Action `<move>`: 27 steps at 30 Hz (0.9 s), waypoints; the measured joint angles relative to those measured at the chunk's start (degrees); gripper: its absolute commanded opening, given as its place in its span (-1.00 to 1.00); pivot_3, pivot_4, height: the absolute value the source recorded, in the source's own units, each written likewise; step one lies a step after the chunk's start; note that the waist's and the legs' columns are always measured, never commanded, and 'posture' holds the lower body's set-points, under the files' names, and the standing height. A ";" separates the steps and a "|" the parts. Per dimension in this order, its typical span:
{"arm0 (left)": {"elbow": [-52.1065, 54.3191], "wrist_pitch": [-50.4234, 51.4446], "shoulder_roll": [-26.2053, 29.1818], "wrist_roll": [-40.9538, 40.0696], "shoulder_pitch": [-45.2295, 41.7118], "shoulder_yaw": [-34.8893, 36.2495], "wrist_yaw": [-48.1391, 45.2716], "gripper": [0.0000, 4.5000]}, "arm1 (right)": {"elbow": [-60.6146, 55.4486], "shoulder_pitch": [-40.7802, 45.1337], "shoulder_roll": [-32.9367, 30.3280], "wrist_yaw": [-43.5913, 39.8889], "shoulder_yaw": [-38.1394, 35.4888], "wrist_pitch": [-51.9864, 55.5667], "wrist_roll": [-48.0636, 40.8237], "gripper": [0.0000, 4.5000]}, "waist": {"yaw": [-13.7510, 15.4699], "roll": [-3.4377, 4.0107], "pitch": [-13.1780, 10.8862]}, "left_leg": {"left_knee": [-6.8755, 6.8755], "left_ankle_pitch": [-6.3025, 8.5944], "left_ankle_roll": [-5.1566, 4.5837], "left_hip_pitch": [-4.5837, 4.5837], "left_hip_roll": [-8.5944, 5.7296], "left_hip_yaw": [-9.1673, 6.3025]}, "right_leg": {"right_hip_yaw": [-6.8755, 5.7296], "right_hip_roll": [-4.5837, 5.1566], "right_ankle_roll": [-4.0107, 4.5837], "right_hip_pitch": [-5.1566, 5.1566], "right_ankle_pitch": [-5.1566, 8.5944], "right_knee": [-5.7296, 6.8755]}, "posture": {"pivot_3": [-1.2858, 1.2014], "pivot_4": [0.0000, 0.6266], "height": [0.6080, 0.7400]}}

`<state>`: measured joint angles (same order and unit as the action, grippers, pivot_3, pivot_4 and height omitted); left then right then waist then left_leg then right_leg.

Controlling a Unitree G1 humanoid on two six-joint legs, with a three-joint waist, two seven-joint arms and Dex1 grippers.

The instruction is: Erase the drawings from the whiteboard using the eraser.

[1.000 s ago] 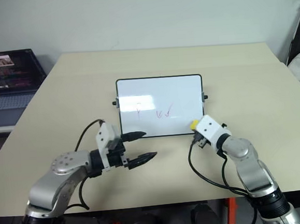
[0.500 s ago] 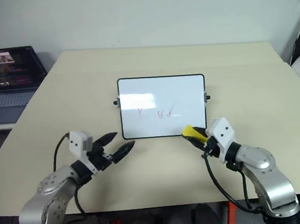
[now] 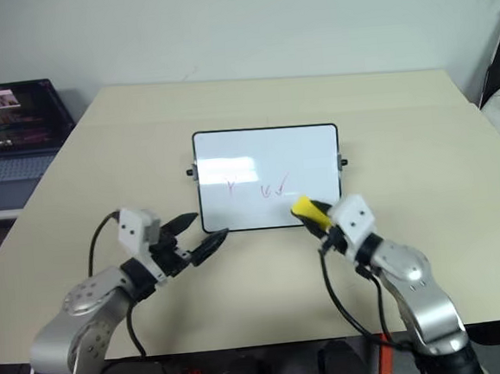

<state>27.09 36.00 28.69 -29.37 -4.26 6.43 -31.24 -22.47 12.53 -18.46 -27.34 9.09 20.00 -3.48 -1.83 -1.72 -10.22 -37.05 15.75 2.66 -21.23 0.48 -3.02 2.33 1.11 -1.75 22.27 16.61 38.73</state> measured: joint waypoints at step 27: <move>-7.44 -6.41 2.94 2.82 0.28 -1.37 -5.90 1.00 | 33.80 23.78 0.97 9.27 9.23 -11.75 20.26 -0.50 | 0.15 -0.06 0.05 | -0.13 -0.26 -0.03 0.38 0.02 0.06 | 0.04 -0.02 0.12 -0.26 -0.17 0.22 | 0.03 -0.52 1.00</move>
<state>19.65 29.59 31.63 -26.55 -3.99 5.06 -37.15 11.33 36.31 -17.49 -18.06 18.31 8.25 16.78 -1.68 -1.79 -10.17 -37.18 15.48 2.62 -20.86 0.50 -2.96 2.37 1.09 -1.63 22.00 16.45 38.95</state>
